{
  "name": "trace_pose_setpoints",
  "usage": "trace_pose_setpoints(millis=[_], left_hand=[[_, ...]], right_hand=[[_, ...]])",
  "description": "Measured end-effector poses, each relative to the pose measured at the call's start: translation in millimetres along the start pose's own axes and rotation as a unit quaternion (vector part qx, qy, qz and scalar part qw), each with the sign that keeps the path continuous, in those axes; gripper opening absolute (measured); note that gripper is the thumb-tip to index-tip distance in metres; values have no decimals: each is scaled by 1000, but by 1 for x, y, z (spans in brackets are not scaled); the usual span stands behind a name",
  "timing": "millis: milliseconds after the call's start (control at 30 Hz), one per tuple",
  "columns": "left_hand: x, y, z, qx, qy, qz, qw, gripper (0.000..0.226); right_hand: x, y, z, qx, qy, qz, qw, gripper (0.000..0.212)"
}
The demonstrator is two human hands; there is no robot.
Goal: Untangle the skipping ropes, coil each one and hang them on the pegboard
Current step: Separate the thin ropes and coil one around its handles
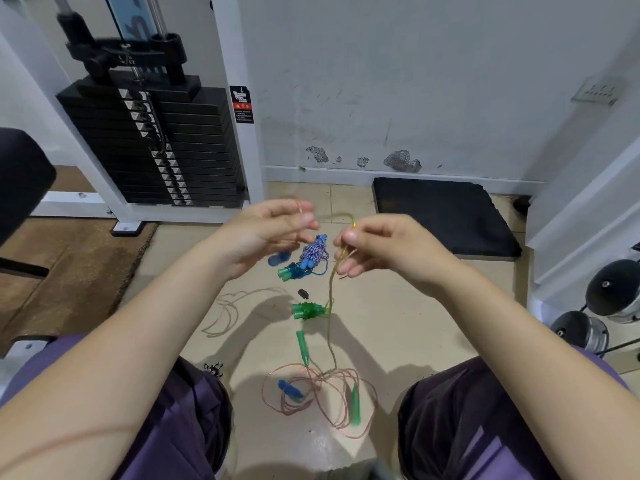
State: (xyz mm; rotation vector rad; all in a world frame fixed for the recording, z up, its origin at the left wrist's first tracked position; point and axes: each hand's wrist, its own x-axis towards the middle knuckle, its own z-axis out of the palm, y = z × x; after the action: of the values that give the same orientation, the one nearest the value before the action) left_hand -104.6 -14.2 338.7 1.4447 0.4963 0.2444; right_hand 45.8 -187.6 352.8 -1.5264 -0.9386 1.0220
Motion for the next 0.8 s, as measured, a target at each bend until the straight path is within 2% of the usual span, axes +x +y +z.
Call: trace_pose_setpoints(millis=[67,167,267,433,533,600,700,800], left_hand=[[-3,-5,6,47,-84,-40,995,62],[-5,-15,16,112,-172,-56,977,45],[-6,-19,22,152,-167,-58,972,17],[-2,-14,12,164,-142,-53,975,13],[1,-15,15,136,-136,-47,980,10],[3,-16,19,99,-113,-36,988,10],[3,-13,23,26,-83,-7,996,16],[4,-10,26,-26,-62,17,998,19]], right_hand=[[0,-7,-1,76,13,-37,996,16],[3,-13,0,173,20,-69,982,17],[4,-16,-3,224,34,-93,969,19],[0,-17,-20,265,91,-116,953,18],[0,-13,-28,245,112,-108,957,21],[0,-7,-28,189,108,-78,973,26],[-1,4,-19,90,63,-3,994,24],[-3,11,-7,9,-1,42,999,17]])
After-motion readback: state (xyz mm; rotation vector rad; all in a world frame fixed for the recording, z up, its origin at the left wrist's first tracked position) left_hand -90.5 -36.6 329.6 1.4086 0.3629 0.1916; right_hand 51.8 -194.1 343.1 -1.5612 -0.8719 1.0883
